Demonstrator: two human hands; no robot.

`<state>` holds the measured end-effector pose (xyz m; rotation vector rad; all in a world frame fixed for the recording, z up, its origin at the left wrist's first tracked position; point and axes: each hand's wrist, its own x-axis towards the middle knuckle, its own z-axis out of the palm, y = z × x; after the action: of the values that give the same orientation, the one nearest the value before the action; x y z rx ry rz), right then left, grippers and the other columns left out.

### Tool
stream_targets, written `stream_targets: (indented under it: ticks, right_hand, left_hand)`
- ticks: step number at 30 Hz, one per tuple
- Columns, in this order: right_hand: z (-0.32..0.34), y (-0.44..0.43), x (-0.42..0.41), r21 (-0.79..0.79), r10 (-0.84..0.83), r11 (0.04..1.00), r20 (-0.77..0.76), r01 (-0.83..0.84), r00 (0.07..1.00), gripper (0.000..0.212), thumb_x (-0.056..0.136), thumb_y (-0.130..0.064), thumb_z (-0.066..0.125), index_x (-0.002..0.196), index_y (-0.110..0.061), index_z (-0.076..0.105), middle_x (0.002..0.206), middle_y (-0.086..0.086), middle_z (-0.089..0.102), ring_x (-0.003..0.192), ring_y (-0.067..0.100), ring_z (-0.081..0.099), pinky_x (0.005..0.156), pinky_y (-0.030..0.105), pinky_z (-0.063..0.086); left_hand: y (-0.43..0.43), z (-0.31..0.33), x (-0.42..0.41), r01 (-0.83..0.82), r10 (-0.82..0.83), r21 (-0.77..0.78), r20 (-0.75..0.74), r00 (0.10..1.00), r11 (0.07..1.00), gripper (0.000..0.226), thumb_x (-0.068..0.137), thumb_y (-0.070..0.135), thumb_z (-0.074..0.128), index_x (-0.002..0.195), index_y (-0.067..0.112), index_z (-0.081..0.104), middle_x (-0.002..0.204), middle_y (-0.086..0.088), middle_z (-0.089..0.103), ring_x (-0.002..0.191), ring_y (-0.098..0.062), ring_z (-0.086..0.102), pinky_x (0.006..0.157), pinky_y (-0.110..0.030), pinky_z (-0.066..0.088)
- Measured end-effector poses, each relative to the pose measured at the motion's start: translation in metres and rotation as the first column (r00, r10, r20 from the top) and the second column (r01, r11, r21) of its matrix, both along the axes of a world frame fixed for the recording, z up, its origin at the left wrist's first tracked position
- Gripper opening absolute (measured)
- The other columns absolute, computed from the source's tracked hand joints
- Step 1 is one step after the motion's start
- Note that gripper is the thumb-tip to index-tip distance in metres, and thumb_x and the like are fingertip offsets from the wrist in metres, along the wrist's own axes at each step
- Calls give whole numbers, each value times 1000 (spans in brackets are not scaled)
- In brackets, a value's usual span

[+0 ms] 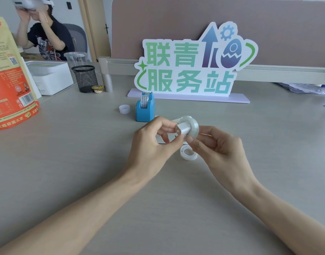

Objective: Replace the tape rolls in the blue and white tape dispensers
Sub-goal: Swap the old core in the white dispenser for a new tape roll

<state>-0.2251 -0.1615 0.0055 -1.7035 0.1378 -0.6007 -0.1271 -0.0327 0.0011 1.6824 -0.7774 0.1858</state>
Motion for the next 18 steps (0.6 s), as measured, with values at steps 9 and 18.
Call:
stream_targets:
  ticks: [9, 18]
  right_hand:
    - [0, 0, -3, -56, -45, 997, 35, 47, 998, 18, 89, -9, 66, 106, -14, 71, 96, -11, 78, 93, 0, 72, 72, 8, 51]
    - [-1, 0, -3, -144, -98, 984, 29, 101, 995, 22, 85, -4, 68, 103, -17, 74, 95, -10, 78, 93, 3, 73, 86, 21, 56]
  left_hand:
    - [0, 1, 0, -56, 46, 54, 167, 985, 997, 16, 70, 18, 79, 81, 18, 67, 78, 11, 67, 80, -8, 61, 69, -16, 44]
    - [0, 2, 1, -22, 14, 67, 122, 992, 997, 16, 69, 19, 81, 78, 15, 68, 74, 12, 65, 79, -3, 62, 73, -11, 44]
